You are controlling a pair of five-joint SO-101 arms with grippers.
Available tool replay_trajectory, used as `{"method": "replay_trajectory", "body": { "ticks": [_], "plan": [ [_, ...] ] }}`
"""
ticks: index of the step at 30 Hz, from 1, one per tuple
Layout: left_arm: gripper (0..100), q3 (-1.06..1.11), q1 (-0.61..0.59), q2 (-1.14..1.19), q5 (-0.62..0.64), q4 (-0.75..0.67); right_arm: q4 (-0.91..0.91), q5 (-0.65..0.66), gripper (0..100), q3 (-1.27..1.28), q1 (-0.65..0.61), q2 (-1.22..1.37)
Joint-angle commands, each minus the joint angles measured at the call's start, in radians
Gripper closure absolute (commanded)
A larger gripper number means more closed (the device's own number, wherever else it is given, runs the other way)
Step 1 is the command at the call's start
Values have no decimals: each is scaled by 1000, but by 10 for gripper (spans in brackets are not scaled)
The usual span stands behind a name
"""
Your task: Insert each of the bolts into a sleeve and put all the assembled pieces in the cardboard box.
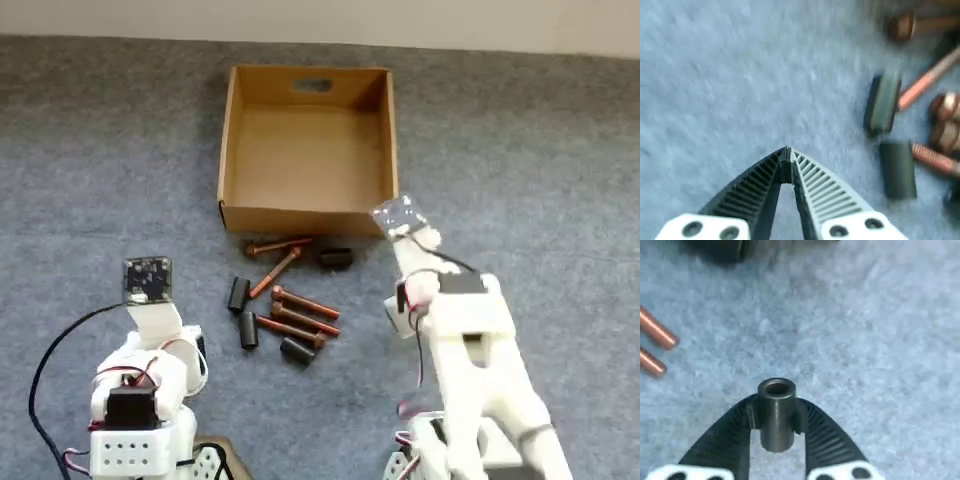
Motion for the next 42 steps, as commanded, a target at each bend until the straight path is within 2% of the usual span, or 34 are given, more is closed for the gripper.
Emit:
{"method": "replay_trajectory", "body": {
  "ticks": [1,3,5,11,18,22,25,30,33,36,39,42],
  "plan": [
    [954,-119,-68,-10,-308,-114,-4,-124,992,16,-70,-180],
    [936,-127,-74,-10,-451,-189,-8,-181,992,21,-117,-213],
    [934,-122,-76,-10,-502,-236,-45,-224,992,36,-157,-219],
    [930,-189,-76,-8,-373,-272,-275,-362,992,199,-173,-229],
    [930,-292,-117,76,-315,-373,-286,-368,992,236,-134,-229],
    [930,-420,-110,332,-307,-405,-286,-368,992,237,-137,-229],
    [930,-545,-76,581,-256,-400,-286,-368,992,239,-134,-229],
    [929,-725,101,967,-235,-336,-288,-368,992,239,-134,-229],
    [873,-854,208,1181,-226,-290,-288,-368,992,240,-134,-229],
    [788,-966,251,1382,-80,-265,-288,-368,992,240,-134,-229],
    [790,-1056,260,1546,80,-272,-288,-368,992,242,-133,-229],
    [802,-1122,260,1656,141,-272,-288,-368,992,257,-134,-229]
  ]
}}
